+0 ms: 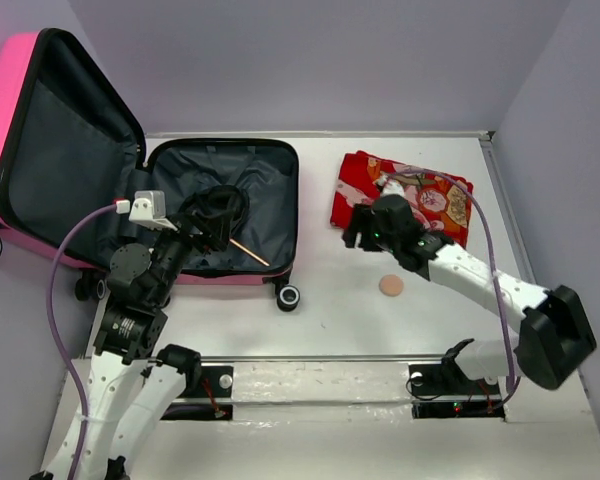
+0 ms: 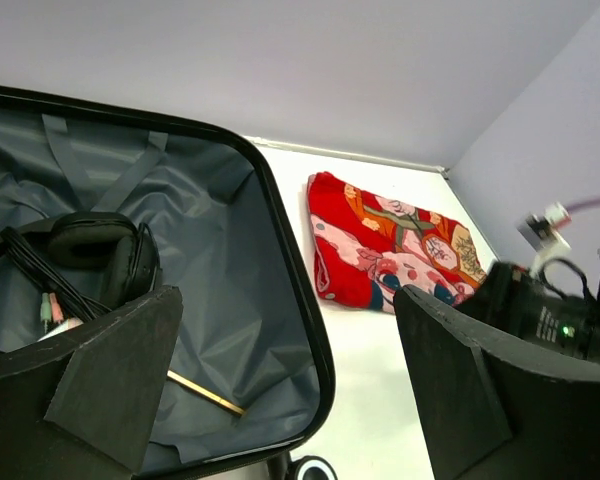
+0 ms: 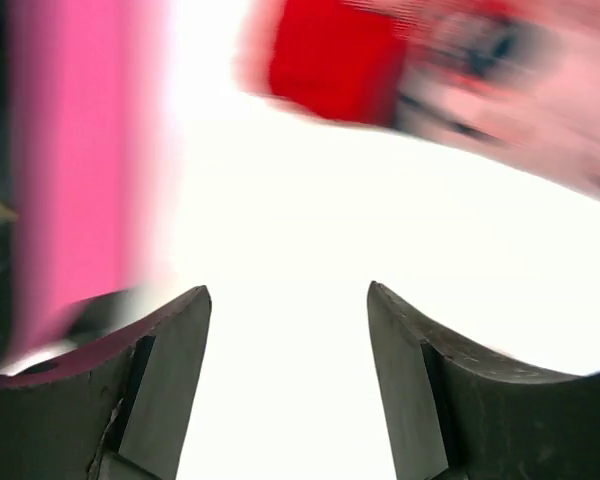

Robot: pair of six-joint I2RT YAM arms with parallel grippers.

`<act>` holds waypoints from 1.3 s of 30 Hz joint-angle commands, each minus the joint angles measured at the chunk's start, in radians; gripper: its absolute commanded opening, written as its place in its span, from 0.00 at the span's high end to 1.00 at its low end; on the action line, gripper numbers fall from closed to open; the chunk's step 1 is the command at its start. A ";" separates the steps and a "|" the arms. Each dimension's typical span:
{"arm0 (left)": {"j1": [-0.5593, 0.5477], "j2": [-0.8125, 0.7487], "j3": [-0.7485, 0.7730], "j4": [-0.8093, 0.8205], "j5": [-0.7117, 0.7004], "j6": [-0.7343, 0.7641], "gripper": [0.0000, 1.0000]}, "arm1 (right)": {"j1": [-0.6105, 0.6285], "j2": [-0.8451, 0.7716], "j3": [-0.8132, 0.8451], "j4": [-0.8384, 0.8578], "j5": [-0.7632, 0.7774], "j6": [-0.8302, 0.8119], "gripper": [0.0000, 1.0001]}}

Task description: Pack the luggage

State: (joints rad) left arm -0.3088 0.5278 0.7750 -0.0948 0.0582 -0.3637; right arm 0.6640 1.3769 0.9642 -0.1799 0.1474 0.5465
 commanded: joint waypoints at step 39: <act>-0.039 -0.045 0.013 0.041 -0.009 0.022 0.01 | 0.070 0.320 0.543 -0.070 -0.035 -0.045 0.04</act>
State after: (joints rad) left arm -0.3454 0.4873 0.7750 -0.0948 0.0479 -0.3595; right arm 0.8639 1.7313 1.5700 -0.2279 0.1333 0.5339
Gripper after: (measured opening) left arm 0.985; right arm 0.942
